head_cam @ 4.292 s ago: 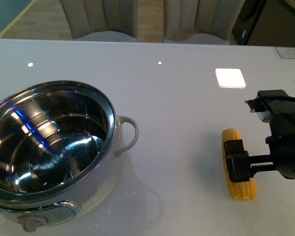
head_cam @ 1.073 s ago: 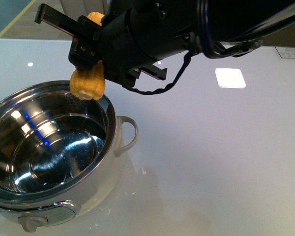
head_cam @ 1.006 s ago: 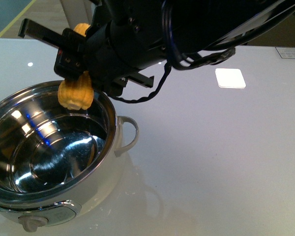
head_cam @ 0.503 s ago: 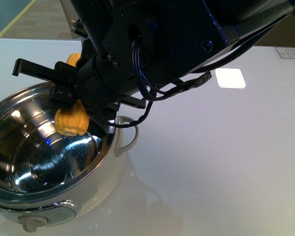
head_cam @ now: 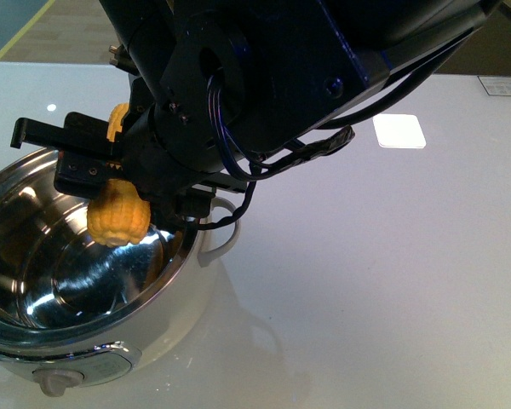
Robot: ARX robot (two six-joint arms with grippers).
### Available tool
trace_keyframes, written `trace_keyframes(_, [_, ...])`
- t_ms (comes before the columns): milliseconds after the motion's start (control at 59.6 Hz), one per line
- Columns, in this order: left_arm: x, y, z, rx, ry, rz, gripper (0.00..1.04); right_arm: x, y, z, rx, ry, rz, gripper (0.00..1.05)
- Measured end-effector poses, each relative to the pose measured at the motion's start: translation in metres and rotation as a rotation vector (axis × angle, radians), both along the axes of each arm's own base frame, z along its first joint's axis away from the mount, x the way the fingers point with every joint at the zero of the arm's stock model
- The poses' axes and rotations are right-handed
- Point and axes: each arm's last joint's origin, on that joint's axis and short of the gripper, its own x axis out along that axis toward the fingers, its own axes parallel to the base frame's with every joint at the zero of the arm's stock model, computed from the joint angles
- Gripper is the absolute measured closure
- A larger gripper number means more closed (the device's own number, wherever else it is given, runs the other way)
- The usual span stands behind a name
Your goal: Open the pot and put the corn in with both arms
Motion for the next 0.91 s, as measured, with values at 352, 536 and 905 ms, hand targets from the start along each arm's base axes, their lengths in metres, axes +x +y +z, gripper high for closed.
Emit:
trace_keyframes(352, [0.000,0.000,0.000,0.000,0.000,0.000,0.07,0.005,-0.010,0.006,0.035,-0.016,-0.032,0.09])
trace_keyframes(536, [0.000,0.000,0.000,0.000,0.000,0.000,0.07,0.014,-0.055,0.038,0.105,-0.074,-0.133,0.09])
trace_keyframes(905, [0.000,0.000,0.000,0.000,0.000,0.000,0.07,-0.001,-0.199,0.078,0.036,-0.238,-0.405,0.09])
